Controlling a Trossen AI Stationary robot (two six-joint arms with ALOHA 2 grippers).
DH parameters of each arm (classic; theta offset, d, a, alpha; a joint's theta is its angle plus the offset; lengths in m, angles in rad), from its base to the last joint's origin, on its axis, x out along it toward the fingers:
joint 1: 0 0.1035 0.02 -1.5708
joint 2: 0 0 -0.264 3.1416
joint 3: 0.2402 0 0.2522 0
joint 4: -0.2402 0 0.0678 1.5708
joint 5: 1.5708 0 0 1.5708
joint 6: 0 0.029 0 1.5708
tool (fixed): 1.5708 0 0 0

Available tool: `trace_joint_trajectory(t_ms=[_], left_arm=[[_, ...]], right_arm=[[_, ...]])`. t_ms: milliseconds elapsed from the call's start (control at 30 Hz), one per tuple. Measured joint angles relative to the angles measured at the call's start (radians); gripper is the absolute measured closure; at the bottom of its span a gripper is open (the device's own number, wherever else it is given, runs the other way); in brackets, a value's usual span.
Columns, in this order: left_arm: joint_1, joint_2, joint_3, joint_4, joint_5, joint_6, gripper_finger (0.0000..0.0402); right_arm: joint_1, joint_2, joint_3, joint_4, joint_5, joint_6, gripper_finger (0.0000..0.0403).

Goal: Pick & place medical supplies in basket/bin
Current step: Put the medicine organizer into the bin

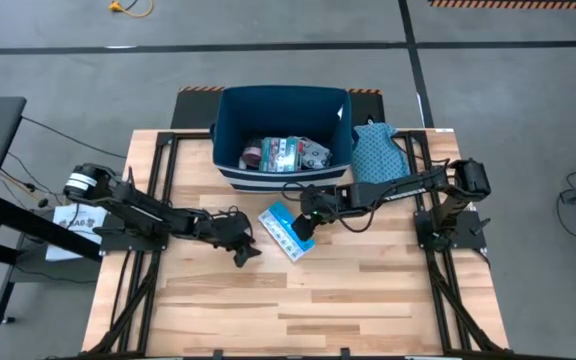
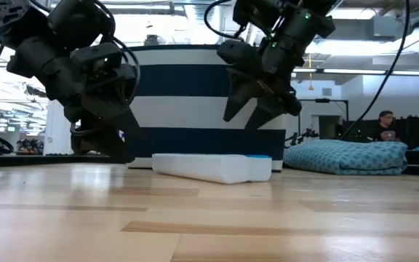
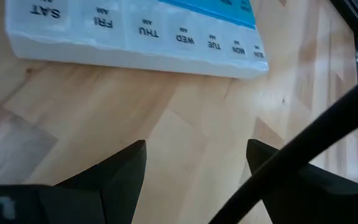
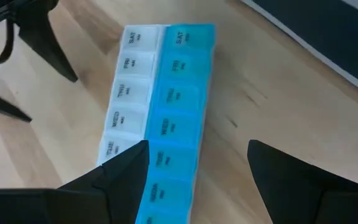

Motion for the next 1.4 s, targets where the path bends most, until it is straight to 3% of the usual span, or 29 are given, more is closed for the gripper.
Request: trace_joint_trajectory(t_ms=[367, 733, 1100, 1400], left_arm=[[0.009, 0.000, 0.000, -0.002, 0.005, -0.008, 0.0134], [0.009, 0.000, -0.001, -0.018, 0.006, 0.006, 0.0134], [0.009, -0.001, -0.001, -0.021, 0.014, 0.049, 0.0134], [0.009, -0.001, -0.001, -0.021, 0.072, 0.051, 0.0134]], right_arm=[[0.016, 0.148, -0.001, 0.099, -0.111, 0.006, 0.0137], [0.084, 0.224, 0.000, 0.359, -0.278, 0.045, 0.0137], [0.163, 0.230, 0.000, 0.529, -0.284, 0.121, 0.0137], [0.174, 0.230, 0.000, 0.498, -0.259, 0.188, 0.0137]])
